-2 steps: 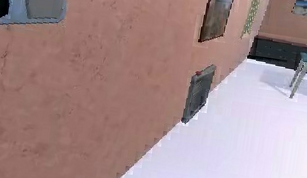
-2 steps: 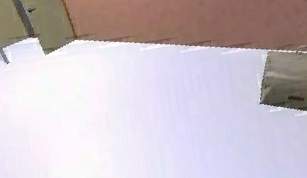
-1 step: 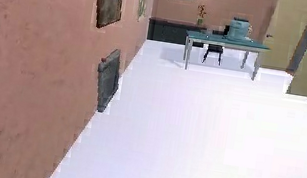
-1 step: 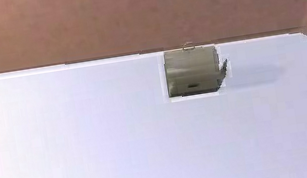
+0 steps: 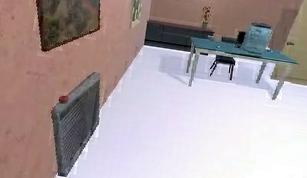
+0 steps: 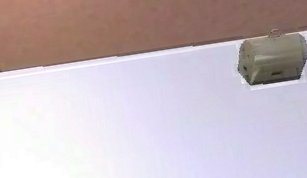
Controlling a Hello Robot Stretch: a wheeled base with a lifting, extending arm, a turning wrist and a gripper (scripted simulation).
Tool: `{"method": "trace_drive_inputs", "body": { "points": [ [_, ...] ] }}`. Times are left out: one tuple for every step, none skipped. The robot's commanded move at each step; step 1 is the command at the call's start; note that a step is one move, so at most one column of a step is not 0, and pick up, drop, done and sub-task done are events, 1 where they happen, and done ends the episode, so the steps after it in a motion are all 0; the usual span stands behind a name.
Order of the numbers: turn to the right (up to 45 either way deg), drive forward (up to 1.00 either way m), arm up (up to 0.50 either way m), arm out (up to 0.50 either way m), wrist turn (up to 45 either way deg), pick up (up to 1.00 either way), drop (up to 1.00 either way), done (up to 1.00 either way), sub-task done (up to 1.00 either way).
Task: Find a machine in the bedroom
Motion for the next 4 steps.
{"method": "trace_drive_inputs", "body": {
  "points": [
    [0.0,1.0,0.0,0.0,0.0,0.0,0.0,0.0,0.0],
    [0.0,1.0,0.0,0.0,0.0,0.0,0.0,0.0,0.0],
    [0.0,1.0,0.0,0.0,0.0,0.0,0.0,0.0,0.0],
    [0.0,0.35,0.0,0.0,0.0,0.0,0.0,0.0,0.0]
  ]
}}
